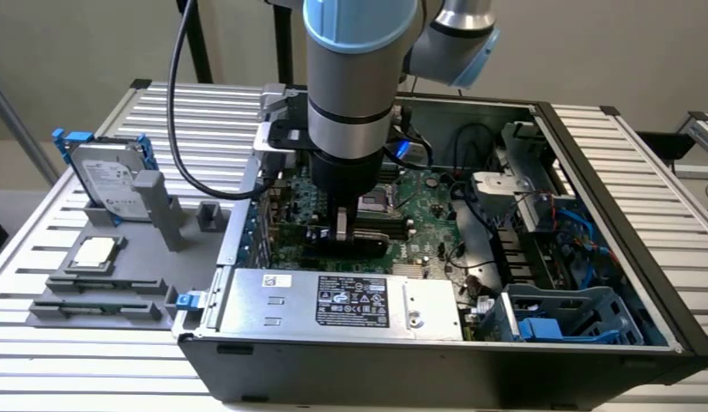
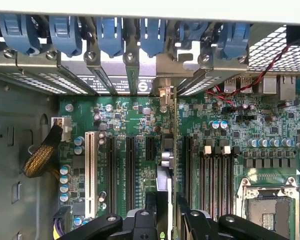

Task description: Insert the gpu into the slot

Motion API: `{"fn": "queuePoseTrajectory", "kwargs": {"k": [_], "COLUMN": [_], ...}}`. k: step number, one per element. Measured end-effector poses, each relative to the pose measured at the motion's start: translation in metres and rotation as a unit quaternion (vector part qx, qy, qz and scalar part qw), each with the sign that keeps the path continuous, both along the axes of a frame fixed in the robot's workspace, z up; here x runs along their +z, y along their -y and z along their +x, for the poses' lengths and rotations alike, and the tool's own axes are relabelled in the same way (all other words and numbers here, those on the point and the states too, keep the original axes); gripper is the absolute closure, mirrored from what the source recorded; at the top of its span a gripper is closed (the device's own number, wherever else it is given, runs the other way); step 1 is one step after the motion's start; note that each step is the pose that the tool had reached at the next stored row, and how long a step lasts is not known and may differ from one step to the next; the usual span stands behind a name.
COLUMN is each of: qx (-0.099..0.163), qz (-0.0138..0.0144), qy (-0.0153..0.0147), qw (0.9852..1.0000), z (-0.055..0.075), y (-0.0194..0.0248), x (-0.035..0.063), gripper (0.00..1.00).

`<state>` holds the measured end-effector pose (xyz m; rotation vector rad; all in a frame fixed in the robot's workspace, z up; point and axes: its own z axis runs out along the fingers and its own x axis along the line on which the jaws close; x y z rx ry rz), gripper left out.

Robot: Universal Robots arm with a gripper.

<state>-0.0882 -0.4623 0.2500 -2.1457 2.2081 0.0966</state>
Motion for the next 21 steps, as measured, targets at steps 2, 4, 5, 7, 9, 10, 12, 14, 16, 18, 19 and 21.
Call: {"fn": "queuePoseTrajectory", "kwargs": {"k": [2,4,5,7,9,10,12,14,16,18,19,21], "qx": [0.0,0.0,0.0,0.0,0.0,0.0,0.0,0.0,0.0,0.0,0.0,0.0], "qz": [0.0008,0.0002,0.0003,0.0001,0.0001,0.0001,-0.0001,-0.0001,-0.0001,-0.0001,-0.0001,-0.0002], "qy": [0.0001,-0.0006,-0.0007,-0.001,-0.001,-0.001,-0.0011,-0.001,-0.001,-0.001,-0.001,-0.001], "qw": [1.0,1.0,1.0,1.0,1.0,1.0,1.0,1.0,1.0,1.0,1.0,1.0], "z": [0.0,0.0,0.0,0.0,0.0,0.0,0.0,0.0,0.0,0.0,0.0,0.0], "y": [-0.0001,-0.0001,-0.0001,-0.0001,0.0,-0.0001,0.0,-0.0001,-0.0001,-0.0001,-0.0001,-0.0001], "x": [0.0007,0.0064,0.0104,0.0193,0.0284,0.033,0.0421,0.049,0.0502,0.0502,0.0502,0.0503], "gripper": [0.73,0.67,0.67,0.67,0.67,0.67,0.67,0.69,0.76,0.88,0.88,0.89]}}
